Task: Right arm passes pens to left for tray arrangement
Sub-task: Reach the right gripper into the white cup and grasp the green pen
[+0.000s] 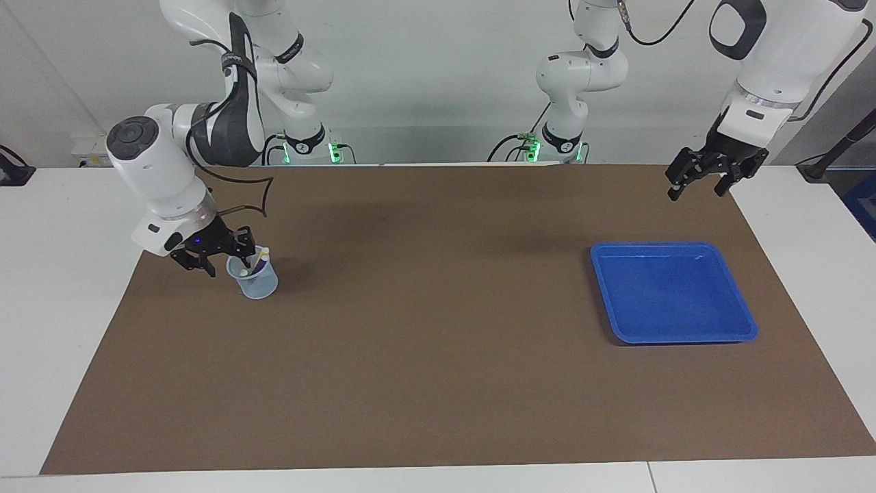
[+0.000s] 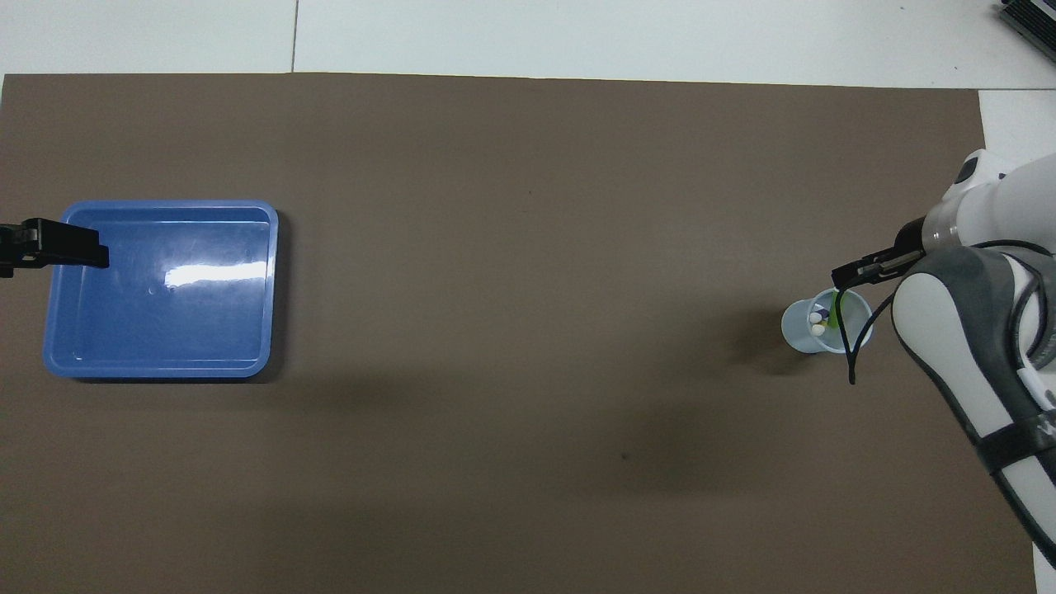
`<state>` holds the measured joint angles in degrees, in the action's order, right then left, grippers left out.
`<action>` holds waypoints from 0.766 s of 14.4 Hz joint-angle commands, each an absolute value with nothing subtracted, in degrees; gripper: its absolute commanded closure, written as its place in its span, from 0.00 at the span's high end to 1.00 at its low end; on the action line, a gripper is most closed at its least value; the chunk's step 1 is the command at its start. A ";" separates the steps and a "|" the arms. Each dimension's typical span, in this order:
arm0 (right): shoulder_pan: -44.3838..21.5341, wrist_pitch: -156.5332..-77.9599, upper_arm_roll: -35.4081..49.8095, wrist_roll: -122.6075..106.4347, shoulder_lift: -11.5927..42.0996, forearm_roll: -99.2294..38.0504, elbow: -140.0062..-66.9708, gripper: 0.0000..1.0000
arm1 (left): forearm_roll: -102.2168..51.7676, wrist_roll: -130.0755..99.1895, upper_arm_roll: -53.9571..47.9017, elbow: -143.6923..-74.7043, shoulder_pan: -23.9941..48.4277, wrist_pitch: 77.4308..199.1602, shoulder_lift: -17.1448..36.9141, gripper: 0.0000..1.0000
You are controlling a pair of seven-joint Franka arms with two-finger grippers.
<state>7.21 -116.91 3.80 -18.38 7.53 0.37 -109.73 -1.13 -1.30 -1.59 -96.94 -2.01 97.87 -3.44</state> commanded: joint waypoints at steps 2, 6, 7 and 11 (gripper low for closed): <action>7.47 -118.74 4.22 -18.46 8.09 -0.08 -111.53 0.70 | -0.44 -1.14 -1.93 -96.06 -2.55 97.38 -3.43 1.00; 6.42 -120.49 4.13 -18.11 8.17 -0.09 -113.54 0.66 | -0.88 -1.41 -1.85 -96.77 -2.64 97.47 -3.69 1.00; 6.42 -121.28 4.13 -18.11 8.00 -0.09 -114.42 0.64 | -0.88 -1.41 -1.76 -96.85 -2.72 97.47 -3.69 1.00; 6.59 -121.46 4.13 -18.89 8.09 -0.09 -114.61 0.58 | -2.28 -1.41 -1.67 -96.86 -2.81 98.00 -3.69 1.00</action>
